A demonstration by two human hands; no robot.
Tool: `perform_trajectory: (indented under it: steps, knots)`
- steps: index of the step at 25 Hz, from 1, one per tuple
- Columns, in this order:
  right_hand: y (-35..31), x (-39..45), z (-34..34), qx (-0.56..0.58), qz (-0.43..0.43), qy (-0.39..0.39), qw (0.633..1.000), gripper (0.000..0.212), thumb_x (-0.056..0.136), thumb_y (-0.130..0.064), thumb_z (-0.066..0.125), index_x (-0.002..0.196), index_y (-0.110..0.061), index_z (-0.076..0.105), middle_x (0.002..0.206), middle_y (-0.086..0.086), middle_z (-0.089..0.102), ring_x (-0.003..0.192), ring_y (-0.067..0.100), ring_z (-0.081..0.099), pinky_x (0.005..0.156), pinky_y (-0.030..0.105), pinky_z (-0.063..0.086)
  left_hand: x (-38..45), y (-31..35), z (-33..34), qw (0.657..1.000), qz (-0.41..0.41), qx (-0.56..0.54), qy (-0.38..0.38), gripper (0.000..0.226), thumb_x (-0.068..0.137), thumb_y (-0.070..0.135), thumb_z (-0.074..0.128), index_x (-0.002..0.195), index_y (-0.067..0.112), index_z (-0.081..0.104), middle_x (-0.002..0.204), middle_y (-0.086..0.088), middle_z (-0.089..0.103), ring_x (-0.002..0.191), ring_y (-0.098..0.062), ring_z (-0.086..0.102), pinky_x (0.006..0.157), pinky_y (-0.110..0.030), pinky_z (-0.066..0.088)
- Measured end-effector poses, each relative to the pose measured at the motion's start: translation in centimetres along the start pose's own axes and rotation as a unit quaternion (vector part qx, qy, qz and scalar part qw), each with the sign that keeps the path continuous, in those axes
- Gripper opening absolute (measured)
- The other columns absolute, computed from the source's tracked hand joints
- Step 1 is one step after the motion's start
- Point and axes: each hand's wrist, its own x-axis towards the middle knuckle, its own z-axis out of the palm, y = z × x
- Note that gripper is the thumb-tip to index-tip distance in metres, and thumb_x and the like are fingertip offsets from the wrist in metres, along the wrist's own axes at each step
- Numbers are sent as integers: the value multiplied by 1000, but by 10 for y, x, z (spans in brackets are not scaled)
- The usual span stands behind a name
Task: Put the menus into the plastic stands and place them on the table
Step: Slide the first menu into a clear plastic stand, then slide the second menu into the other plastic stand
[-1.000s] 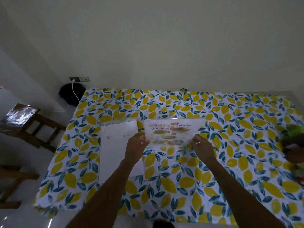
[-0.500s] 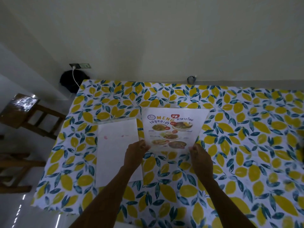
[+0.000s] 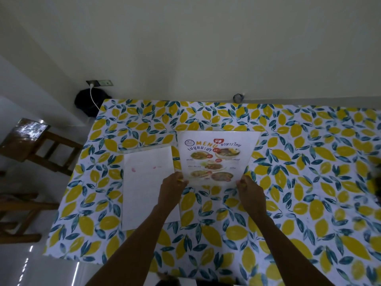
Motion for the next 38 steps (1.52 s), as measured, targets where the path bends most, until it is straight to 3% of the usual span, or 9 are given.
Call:
perform_trajectory:
  steps: [4, 7, 16, 20, 23, 25, 30, 34, 38]
  knots:
    - [-1, -18, 0, 48, 62, -22, 997, 21, 92, -25, 55, 108, -12, 56, 92, 4, 65, 81, 29, 61, 65, 34, 41, -9, -13, -4, 1000, -6, -21, -9, 45, 85, 29, 74, 122, 8, 60, 120, -13, 65, 108, -29, 64, 91, -42, 54]
    - [-5, -37, 15, 59, 116, -31, 991, 17, 91, -17, 52, 106, -9, 55, 96, 14, 65, 75, 27, 55, 66, 36, 42, -24, -38, -16, 1000, -17, -25, -6, 55, 85, 31, 75, 131, 9, 54, 126, -12, 57, 106, -28, 63, 89, -41, 55]
    - [-88, -109, 96, -5, 51, -68, 996, 22, 92, -20, 50, 110, -9, 57, 94, 11, 64, 85, 29, 62, 68, 34, 48, -70, -152, -94, 994, -87, 19, 64, 44, 87, 23, 72, 123, 4, 54, 123, -19, 51, 108, -35, 56, 92, -44, 49]
    - [-130, -138, 146, -30, 57, -71, 995, 19, 88, -19, 53, 100, -5, 53, 87, 14, 56, 80, 35, 58, 64, 37, 43, -77, -194, -116, 992, -112, 60, 19, 44, 88, 24, 69, 116, -6, 52, 115, -26, 56, 106, -39, 53, 86, -42, 42]
    - [-141, -152, 170, -39, 68, -51, 996, 35, 85, -30, 51, 109, -6, 57, 104, 17, 63, 90, 37, 61, 75, 42, 52, -79, -200, -121, 996, -88, 30, -4, 35, 87, 20, 67, 110, -3, 53, 107, -23, 59, 102, -36, 57, 82, -40, 42]
    - [-150, -158, 170, 26, 112, -46, 992, 33, 84, -21, 57, 113, -5, 57, 110, 16, 67, 98, 35, 63, 78, 37, 51, -81, -202, -125, 997, -77, 14, -4, 29, 89, 12, 60, 114, -2, 54, 108, -22, 61, 102, -36, 58, 84, -42, 46]
    - [-160, -171, 152, 43, 102, -77, 991, 47, 82, -4, 53, 128, -12, 57, 125, 12, 65, 112, 33, 60, 78, 28, 41, -84, -222, -149, 998, -49, -11, 22, 27, 97, 14, 42, 109, 7, 65, 86, -9, 67, 73, -25, 61, 59, -29, 37]
    - [-159, -191, 125, 92, 40, -95, 990, 46, 88, -4, 49, 132, -19, 57, 131, 12, 62, 94, 31, 67, 67, 34, 53, -101, -222, -176, 999, 24, -44, 19, 37, 87, 1, 51, 114, 12, 74, 110, -7, 74, 98, -23, 68, 83, -36, 56]
    - [-159, -209, 87, 118, -17, -113, 986, 51, 86, 0, 48, 117, -37, 64, 126, 2, 67, 102, 26, 66, 85, 50, 55, -137, -211, -193, 985, 28, -168, 35, 29, 83, -6, 69, 109, 4, 75, 108, -12, 74, 100, -30, 69, 87, -46, 59]
